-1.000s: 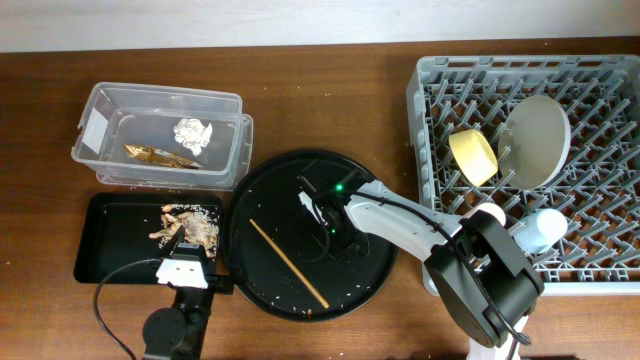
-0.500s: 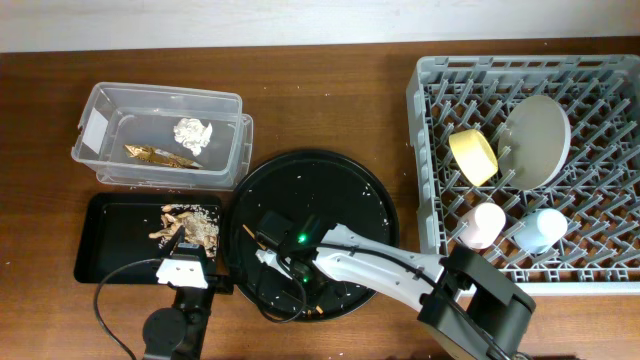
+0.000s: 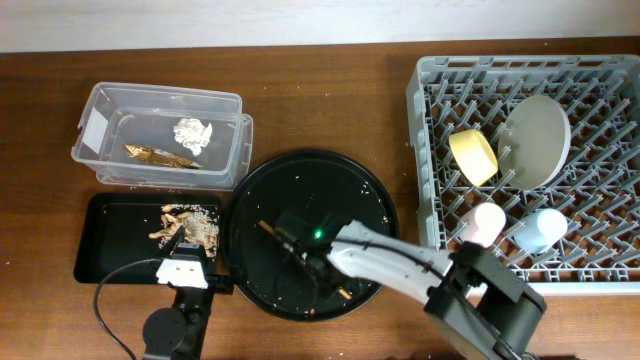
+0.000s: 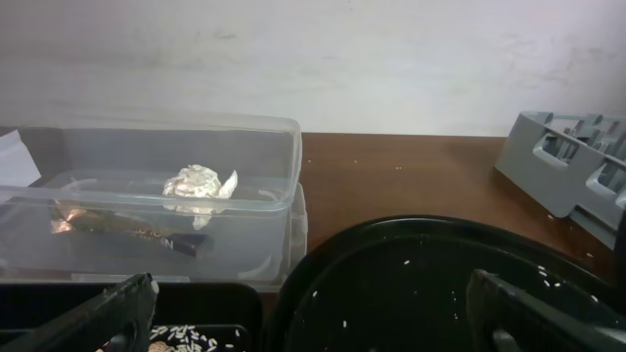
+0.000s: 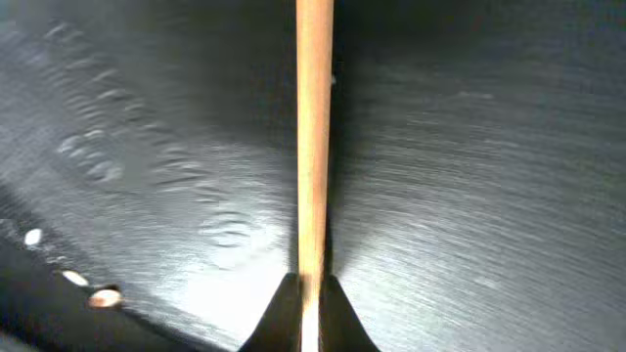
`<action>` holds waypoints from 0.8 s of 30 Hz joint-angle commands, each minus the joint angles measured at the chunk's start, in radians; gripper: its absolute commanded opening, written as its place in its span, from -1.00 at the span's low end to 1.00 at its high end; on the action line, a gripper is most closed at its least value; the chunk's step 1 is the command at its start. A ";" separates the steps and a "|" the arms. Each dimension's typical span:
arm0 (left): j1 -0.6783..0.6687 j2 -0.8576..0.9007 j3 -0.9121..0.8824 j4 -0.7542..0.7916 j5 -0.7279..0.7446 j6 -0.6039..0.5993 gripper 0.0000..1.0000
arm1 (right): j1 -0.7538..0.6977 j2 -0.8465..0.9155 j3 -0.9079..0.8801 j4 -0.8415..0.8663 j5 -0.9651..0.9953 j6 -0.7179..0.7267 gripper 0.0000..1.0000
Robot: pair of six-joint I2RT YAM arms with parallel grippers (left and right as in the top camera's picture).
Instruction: Sort waste into correct bins and load items into the dishwasher rack
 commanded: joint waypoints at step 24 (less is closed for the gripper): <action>0.006 -0.006 -0.008 0.003 0.012 0.016 0.99 | -0.695 -0.267 0.429 -0.315 0.130 0.085 -0.19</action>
